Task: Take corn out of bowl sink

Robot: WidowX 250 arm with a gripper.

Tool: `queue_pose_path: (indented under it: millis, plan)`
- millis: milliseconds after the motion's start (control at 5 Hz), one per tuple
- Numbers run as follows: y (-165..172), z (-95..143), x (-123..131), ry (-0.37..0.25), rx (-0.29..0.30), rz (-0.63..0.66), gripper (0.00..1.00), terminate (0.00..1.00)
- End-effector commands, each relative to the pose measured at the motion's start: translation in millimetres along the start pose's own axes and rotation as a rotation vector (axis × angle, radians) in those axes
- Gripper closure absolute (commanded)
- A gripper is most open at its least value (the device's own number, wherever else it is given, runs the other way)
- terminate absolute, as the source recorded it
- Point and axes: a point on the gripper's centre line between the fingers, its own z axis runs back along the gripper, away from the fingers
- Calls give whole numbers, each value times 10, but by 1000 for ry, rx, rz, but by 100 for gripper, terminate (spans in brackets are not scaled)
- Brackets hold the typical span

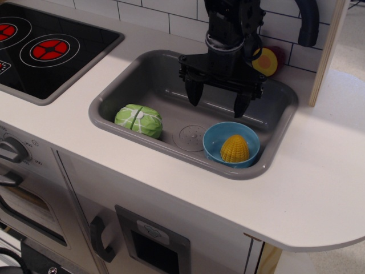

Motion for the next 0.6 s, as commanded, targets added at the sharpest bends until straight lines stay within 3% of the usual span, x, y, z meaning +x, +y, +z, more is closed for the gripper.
queue_pose_path:
  millis: [0, 400]
  plan:
    - [-132, 83, -69, 0, -39, 5, 0, 0]
    - [-241, -121, -144, 11, 14, 16, 0, 0]
